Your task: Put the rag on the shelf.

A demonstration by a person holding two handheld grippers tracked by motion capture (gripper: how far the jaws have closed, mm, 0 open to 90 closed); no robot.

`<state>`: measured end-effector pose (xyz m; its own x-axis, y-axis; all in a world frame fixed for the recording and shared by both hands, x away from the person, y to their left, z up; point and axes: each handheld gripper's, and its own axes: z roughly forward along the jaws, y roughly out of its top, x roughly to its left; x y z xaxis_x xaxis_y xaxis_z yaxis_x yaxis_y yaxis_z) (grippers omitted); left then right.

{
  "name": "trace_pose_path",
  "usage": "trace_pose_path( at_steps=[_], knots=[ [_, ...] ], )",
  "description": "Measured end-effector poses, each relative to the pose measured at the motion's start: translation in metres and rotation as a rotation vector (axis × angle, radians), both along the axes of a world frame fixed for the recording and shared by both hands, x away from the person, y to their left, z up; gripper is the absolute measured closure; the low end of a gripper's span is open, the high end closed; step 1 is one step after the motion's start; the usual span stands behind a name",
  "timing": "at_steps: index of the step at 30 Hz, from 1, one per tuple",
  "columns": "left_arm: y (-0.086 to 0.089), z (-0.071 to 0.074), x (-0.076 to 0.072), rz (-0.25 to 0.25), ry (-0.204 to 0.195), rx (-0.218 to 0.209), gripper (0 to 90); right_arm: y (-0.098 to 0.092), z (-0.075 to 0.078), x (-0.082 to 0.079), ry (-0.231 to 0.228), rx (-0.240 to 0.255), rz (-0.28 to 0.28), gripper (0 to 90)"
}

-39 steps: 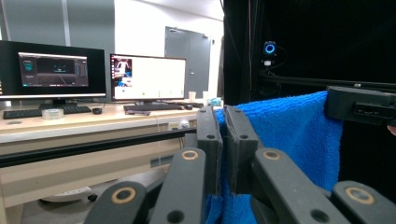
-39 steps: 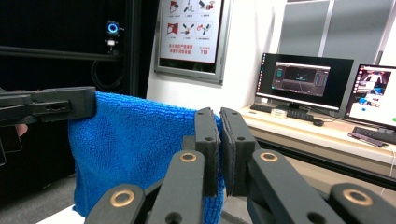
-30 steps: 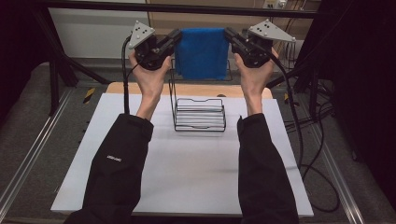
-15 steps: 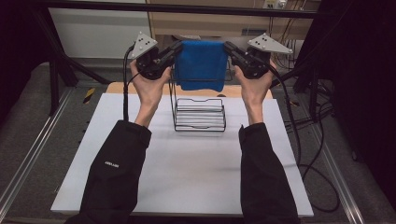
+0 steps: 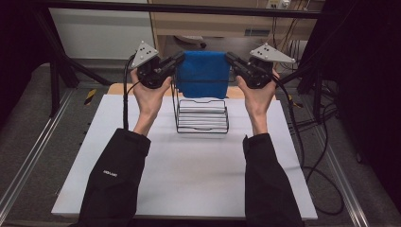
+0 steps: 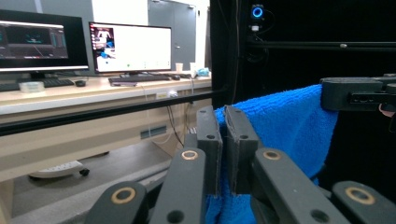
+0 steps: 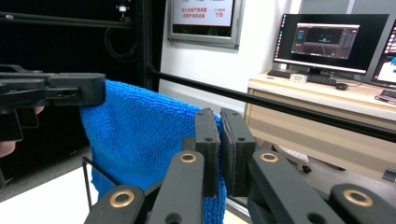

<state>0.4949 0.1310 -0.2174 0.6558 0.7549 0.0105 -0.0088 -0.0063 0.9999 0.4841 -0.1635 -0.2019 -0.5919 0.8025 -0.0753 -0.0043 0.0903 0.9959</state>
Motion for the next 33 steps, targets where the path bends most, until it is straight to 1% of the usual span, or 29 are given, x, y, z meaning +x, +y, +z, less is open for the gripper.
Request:
trace_pose_path(
  at_steps=[2,3,6,8,10,11,16,19,20,23,25,27,30,31,33],
  knots=[
    [0.000,-0.001,-0.001,-0.005,0.006,0.009,85.4,0.000,-0.002,-0.002,0.011,-0.005,0.004,86.5],
    [0.000,-0.002,-0.001,-0.006,0.005,0.010,85.4,0.000,-0.003,-0.003,0.005,-0.010,0.004,86.5],
    [0.000,-0.003,-0.003,-0.022,0.009,0.012,85.4,-0.001,-0.006,-0.005,0.013,-0.012,0.008,86.5],
    [0.000,-0.005,-0.004,-0.027,0.011,0.020,85.4,-0.003,-0.008,-0.006,0.015,-0.010,0.009,86.4],
    [0.000,-0.007,-0.005,-0.032,0.020,0.024,85.4,-0.003,-0.010,-0.007,0.015,-0.011,0.011,86.4],
    [0.000,-0.009,-0.006,-0.033,0.024,0.014,85.4,-0.003,-0.011,-0.007,0.018,-0.011,0.014,86.4],
    [0.003,-0.013,-0.008,-0.050,0.046,0.027,85.2,-0.004,-0.014,-0.011,0.023,-0.017,0.029,86.4],
    [0.004,-0.015,-0.011,-0.060,0.057,0.038,85.2,-0.004,-0.016,-0.013,0.034,-0.025,0.036,86.3],
    [0.004,-0.015,-0.012,-0.065,0.061,0.036,85.1,-0.004,-0.017,-0.013,0.037,-0.028,0.039,86.3],
    [0.005,-0.018,-0.016,-0.074,0.077,0.051,84.9,-0.005,-0.020,-0.016,0.060,-0.026,0.051,86.2],
    [0.005,-0.020,-0.017,-0.079,0.089,0.055,84.6,-0.007,-0.024,-0.018,0.079,-0.018,0.063,86.1],
    [0.005,-0.023,-0.018,-0.084,0.102,0.058,84.4,-0.007,-0.027,-0.019,0.088,-0.023,0.068,86.1],
    [0.005,-0.026,-0.020,-0.088,0.111,0.072,84.1,-0.008,-0.030,-0.020,0.104,-0.033,0.079,86.1],
    [0.005,-0.027,-0.021,-0.089,0.112,0.084,84.0,-0.009,-0.031,-0.021,0.111,-0.034,0.083,86.1],
    [0.005,-0.028,-0.021,-0.090,0.125,0.093,83.6,-0.009,-0.033,-0.022,0.115,-0.043,0.091,86.1]
  ],
)
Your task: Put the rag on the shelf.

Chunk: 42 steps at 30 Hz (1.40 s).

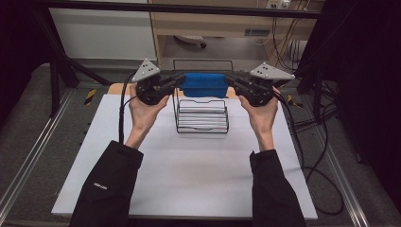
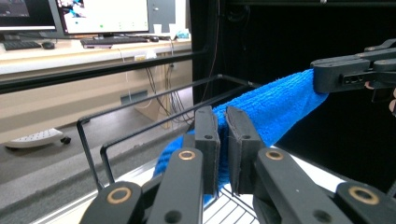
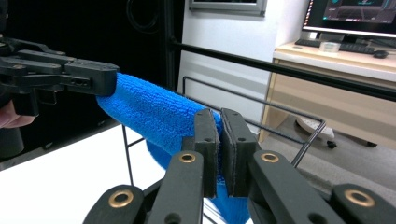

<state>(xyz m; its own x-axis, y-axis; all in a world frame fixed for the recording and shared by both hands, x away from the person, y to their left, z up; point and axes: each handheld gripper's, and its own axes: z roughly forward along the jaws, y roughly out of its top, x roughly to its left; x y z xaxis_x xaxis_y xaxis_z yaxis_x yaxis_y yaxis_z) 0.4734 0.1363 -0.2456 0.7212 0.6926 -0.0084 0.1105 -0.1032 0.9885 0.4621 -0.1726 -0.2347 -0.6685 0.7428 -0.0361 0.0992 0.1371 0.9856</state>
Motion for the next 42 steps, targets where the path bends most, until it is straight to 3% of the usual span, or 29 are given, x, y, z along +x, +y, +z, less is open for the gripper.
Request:
trace_pose_path(
  at_steps=[12,16,24,28,34,42],
  knots=[
    [0.003,-0.006,-0.004,-0.011,0.055,0.050,79.9,-0.001,-0.010,-0.004,0.036,-0.028,0.025,85.7],
    [0.009,0.005,-0.005,-0.017,0.078,0.019,77.5,-0.001,-0.013,-0.004,0.043,-0.034,0.029,85.6],
    [0.010,0.029,-0.003,-0.014,0.101,0.001,79.4,-0.002,-0.017,-0.005,0.048,-0.048,0.041,85.2],
    [0.005,0.030,0.001,-0.026,0.130,0.033,85.0,-0.003,-0.020,-0.005,0.049,-0.054,0.048,85.1],
    [-0.003,0.017,0.001,-0.055,0.175,0.122,89.8,-0.002,-0.022,-0.005,0.052,-0.057,0.053,84.6],
    [-0.003,0.001,0.003,-0.061,0.206,0.165,89.9,-0.002,-0.025,-0.004,0.050,-0.077,0.059,82.6]
  ],
)
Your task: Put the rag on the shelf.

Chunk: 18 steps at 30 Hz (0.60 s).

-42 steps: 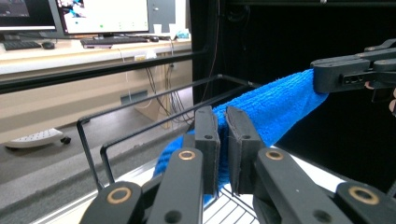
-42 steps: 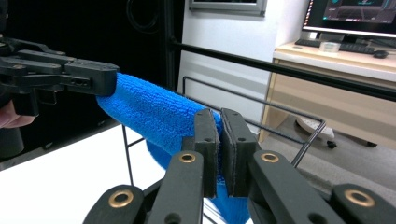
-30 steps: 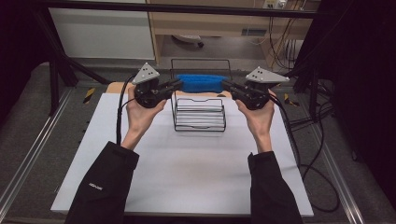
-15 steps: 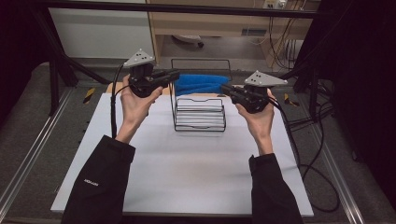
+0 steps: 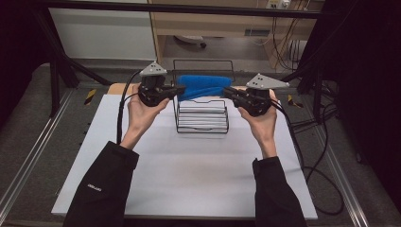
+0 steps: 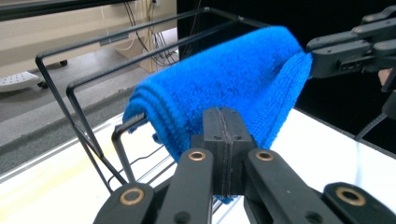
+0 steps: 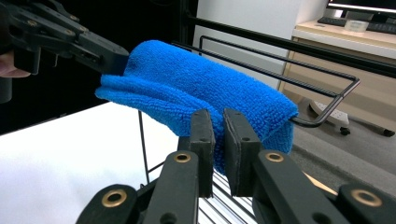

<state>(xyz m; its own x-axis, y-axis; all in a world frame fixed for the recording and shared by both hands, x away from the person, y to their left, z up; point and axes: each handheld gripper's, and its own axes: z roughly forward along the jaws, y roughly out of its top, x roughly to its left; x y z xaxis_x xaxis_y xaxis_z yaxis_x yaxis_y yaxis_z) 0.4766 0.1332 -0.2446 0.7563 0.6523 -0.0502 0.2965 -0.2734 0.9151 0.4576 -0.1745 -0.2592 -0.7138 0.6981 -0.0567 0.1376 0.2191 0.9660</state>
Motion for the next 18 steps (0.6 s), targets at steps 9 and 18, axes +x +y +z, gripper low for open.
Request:
trace_pose_path(
  at_steps=[9,18],
  knots=[
    [-0.001,-0.010,0.003,0.011,-0.008,0.029,90.0,-0.002,0.002,-0.002,0.008,0.035,0.012,68.2],
    [-0.002,-0.021,0.004,0.019,-0.018,0.035,90.0,0.001,-0.002,-0.001,0.059,0.051,0.035,84.3]
  ],
)
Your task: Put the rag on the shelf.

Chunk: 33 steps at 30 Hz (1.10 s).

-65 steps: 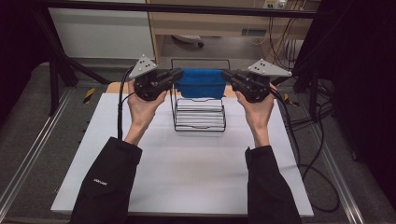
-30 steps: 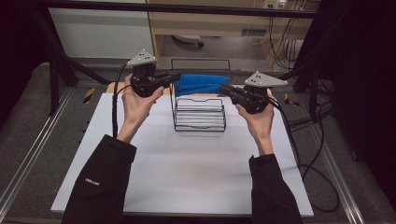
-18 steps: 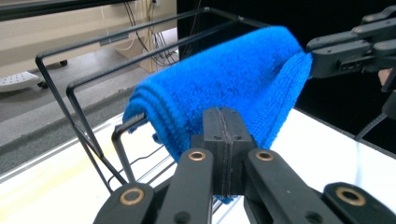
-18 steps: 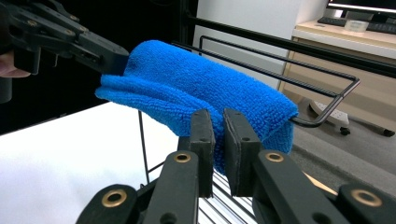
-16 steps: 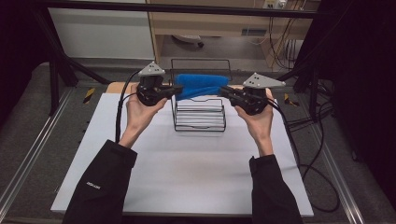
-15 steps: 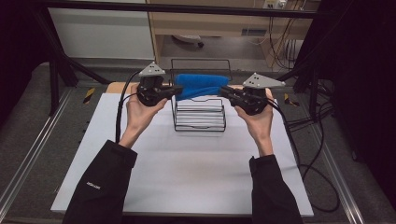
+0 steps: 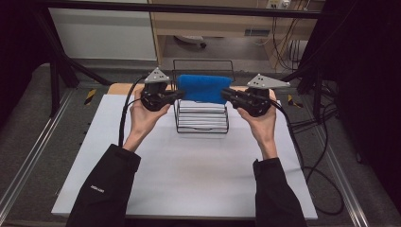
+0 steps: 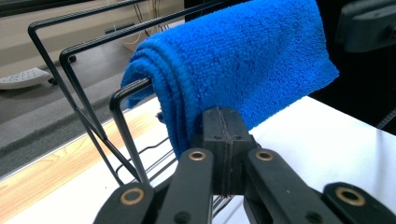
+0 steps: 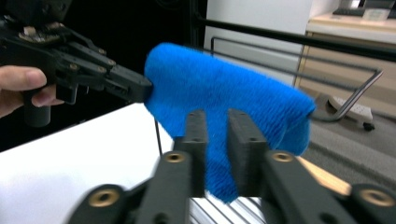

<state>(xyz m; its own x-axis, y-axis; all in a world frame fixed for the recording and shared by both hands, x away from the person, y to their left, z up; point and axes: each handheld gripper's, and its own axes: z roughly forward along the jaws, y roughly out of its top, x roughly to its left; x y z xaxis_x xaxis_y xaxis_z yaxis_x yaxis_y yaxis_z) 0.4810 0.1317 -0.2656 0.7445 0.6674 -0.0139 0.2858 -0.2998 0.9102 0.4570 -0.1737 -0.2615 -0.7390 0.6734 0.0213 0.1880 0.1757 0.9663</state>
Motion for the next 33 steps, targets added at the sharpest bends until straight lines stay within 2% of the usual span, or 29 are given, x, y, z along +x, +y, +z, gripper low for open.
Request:
trace_pose_path(
  at_steps=[2,6,11,15,20,22,28,33],
  knots=[
    [0.000,-0.002,0.000,0.001,-0.004,0.003,90.0,0.001,-0.004,0.001,0.024,-0.021,-0.008,88.5],
    [-0.001,-0.005,0.000,0.002,-0.010,0.002,90.0,-0.001,-0.014,0.005,0.048,-0.054,-0.044,90.0],
    [-0.002,-0.006,0.001,0.002,-0.012,-0.006,89.9,-0.004,-0.021,0.009,0.061,-0.051,-0.068,88.0],
    [0.001,-0.005,-0.002,-0.002,-0.013,-0.020,87.9,-0.005,-0.021,0.006,0.043,-0.033,-0.060,82.8],
    [0.011,-0.005,-0.012,0.009,-0.014,-0.009,78.3,-0.012,-0.015,-0.004,0.037,0.005,-0.044,69.7],
    [0.016,-0.005,-0.016,0.011,-0.009,-0.005,74.4,-0.015,-0.013,-0.008,0.040,0.008,-0.038,61.5],
    [0.032,-0.015,-0.027,0.027,0.018,0.014,56.7,-0.019,-0.012,-0.019,0.062,-0.010,-0.044,38.1],
    [0.047,-0.031,-0.036,0.045,0.031,0.043,42.8,-0.023,-0.017,-0.025,0.083,-0.025,-0.050,24.3]
  ],
)
